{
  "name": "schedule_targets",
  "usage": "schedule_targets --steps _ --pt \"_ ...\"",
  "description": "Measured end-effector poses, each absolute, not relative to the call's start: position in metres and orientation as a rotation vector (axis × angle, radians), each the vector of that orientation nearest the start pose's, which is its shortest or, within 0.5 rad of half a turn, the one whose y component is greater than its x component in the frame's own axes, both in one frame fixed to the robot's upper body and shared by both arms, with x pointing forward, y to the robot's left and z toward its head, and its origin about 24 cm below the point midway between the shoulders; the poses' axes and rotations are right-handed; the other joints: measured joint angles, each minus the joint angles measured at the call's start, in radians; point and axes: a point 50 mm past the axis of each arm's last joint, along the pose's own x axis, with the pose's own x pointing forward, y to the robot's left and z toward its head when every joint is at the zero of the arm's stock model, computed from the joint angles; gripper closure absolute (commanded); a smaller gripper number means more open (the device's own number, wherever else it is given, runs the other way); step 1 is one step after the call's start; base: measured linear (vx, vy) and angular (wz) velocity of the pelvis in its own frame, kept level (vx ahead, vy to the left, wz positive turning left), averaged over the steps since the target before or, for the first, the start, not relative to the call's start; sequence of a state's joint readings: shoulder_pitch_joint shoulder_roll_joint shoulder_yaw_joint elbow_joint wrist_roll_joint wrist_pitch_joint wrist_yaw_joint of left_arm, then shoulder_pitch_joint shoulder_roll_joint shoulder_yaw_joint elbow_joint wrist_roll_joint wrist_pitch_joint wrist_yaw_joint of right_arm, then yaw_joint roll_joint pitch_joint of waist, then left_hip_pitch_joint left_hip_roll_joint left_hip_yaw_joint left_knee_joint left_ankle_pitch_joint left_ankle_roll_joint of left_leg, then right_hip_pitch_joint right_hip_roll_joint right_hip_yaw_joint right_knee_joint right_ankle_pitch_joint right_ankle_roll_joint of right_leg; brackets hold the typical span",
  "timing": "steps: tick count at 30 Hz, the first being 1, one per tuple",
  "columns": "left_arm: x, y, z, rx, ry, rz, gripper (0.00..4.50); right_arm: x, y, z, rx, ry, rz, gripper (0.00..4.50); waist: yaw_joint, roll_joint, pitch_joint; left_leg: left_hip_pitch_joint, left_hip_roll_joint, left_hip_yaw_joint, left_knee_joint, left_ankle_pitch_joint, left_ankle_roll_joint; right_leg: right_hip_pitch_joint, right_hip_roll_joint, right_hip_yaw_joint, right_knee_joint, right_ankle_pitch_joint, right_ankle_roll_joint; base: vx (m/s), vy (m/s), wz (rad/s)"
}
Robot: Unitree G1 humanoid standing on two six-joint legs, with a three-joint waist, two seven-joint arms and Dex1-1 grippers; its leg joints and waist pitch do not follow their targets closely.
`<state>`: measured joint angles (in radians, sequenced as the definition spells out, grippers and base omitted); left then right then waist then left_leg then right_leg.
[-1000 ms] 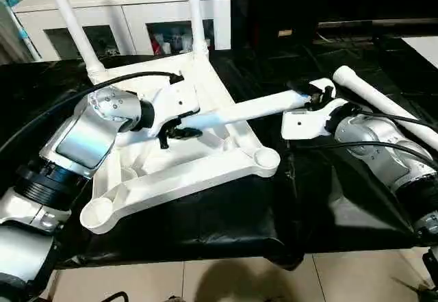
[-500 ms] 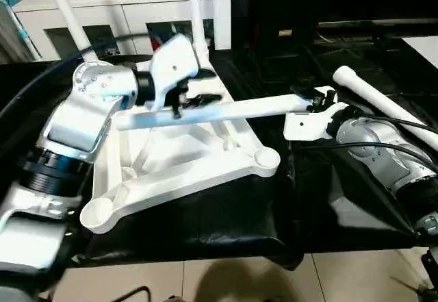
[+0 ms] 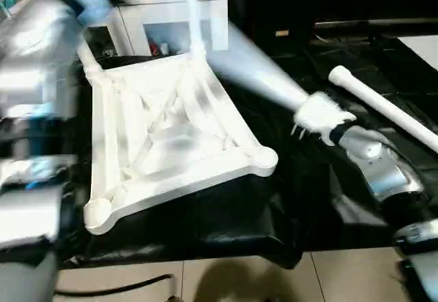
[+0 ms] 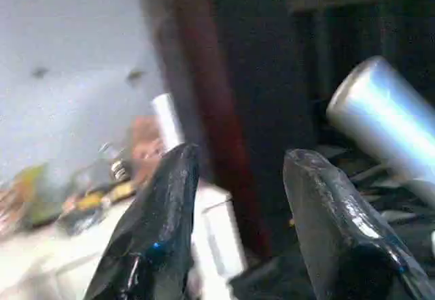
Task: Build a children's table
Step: Pick table leg
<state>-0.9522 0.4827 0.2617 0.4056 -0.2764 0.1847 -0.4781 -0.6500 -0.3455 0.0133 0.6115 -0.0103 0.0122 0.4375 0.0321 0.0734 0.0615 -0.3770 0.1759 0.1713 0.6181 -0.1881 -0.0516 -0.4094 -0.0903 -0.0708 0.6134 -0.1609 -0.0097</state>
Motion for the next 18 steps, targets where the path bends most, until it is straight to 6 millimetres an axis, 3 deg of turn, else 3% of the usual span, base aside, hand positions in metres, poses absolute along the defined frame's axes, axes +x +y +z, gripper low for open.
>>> schedule_targets --steps 2,3,5,7,10,11,14,18 --pt "0.369 0.234 0.277 0.048 -0.425 -0.234 2.21 0.364 -0.173 0.11 -0.135 0.042 0.462 2.61 0.003 0.0 0.0 0.0 0.0 0.0 0.0 0.0 0.0 0.0 0.0 0.0 0.0 0.0 0.0 0.0 0.0 0.0" --pt "0.369 0.234 0.276 0.043 -0.422 -0.231 2.21 0.364 -0.172 0.11 -0.111 0.043 0.47 2.61 0.004 0.0 0.0 0.0 0.0 0.0 0.0 0.0 0.0 0.0 0.0 0.0 0.0 0.0 0.0 0.0 0.0 0.0" --pt "0.373 0.229 0.262 -0.002 -0.335 -0.245 2.21 0.357 -0.165 0.116 0.089 0.054 0.603 2.61 0.021 -0.001 0.0 -0.001 0.0 0.0 0.0 0.0 0.001 0.001 -0.001 -0.001 -0.001 0.0 0.0 0.0 0.0 0.0" --pt "0.377 0.219 0.245 -0.049 -0.258 -0.283 2.21 0.35 -0.16 0.118 0.169 0.068 0.709 2.61 0.032 -0.001 0.0 -0.002 0.0 0.0 0.001 0.0 0.002 0.001 -0.001 -0.001 -0.001 0.0 0.0 0.0 0.0 0.0" --pt "0.38 0.19 0.222 -0.166 -0.159 -0.418 2.21 0.34 -0.15 0.117 0.284 0.103 0.863 2.61 0.055 -0.004 0.001 -0.008 0.001 0.0 0.003 0.002 0.004 -0.003 -0.001 -0.001 -0.001 0.001 -0.001 0.0 0.0 0.0" --pt "0.375 0.168 0.218 -0.313 -0.171 -0.576 2.21 0.331 -0.151 0.116 0.351 0.137 0.956 2.61 0.063 -0.005 0.001 -0.011 0.0 0.001 0.003 0.002 0.006 -0.005 -0.002 -0.001 -0.001 0.001 -0.003 0.0 0.0 0.0" --pt "0.361 0.129 0.211 -0.516 -0.148 -0.885 2.04 0.32 -0.144 0.113 0.444 0.203 1.109 2.61 0.08 -0.006 0.001 -0.017 0.0 0.003 0.008 0.004 0.011 -0.011 -0.002 0.0 0.002 0.002 -0.003 0.0 0.0 0.0" --pt "0.349 0.115 0.213 -0.593 -0.1 -1.06 1.83 0.313 -0.144 0.115 0.476 0.228 1.173 2.61 0.08 -0.006 0.001 -0.015 0.001 0.002 0.008 0.003 0.008 -0.011 -0.002 0.0 0.004 0.002 -0.003 0.0 0.0 0.0"
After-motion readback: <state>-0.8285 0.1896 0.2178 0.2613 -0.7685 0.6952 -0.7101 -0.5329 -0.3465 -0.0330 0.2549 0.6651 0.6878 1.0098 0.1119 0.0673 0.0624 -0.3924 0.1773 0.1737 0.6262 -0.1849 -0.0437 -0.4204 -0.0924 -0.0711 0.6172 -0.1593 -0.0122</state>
